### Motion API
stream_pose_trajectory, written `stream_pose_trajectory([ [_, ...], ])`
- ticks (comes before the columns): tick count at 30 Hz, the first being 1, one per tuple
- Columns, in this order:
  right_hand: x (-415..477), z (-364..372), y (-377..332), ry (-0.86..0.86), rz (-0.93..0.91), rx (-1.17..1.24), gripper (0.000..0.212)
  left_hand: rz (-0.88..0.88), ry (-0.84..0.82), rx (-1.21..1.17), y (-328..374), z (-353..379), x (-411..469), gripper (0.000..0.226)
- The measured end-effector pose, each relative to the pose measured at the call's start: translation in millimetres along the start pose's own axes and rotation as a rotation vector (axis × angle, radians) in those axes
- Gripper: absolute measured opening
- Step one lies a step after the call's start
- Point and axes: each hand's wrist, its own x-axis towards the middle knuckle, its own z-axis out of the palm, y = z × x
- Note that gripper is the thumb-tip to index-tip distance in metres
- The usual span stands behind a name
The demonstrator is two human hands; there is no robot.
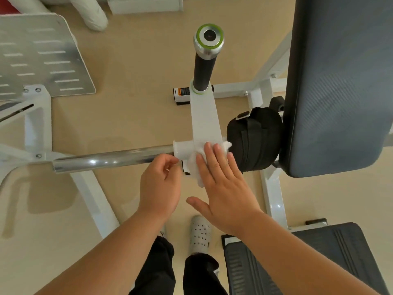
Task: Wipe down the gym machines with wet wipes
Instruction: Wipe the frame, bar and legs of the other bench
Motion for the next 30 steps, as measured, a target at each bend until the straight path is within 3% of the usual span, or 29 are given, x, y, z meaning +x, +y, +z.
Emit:
stream_pose_trajectory([
  [3,-18,9,3,0.032,-0.06,-0.053,0.094,0.076,0.031,-0.004,-7,-1,-15,0.017],
  [7,-24,9,7,-0.002,-0.111,-0.061,0.097,0.02,-0.041,-0.059,-21,9,-28,0.019],
  [10,9,-8,15,-0.017,-0.141,-0.039,0.101,0.01,-0.094,-0.129,-21,16,-29,0.023],
  [13,53,-30,32,-0.057,-0.177,-0.039,0.103,0.02,-0.035,-0.171,-15,21,-21,0.025],
  [19,93,-45,50,-0.019,-0.215,-0.044,0.09,-0.082,0.003,-0.21,-5,31,-8,0.016],
  [25,17,-18,42,-0.063,-0.275,-0.01,0.087,-0.196,-0.03,-0.239,-5,26,-8,0.018],
  [30,-41,1,34,-0.079,-0.317,-0.077,0.085,-0.19,-0.082,-0.227,-1,22,-8,0.023],
])
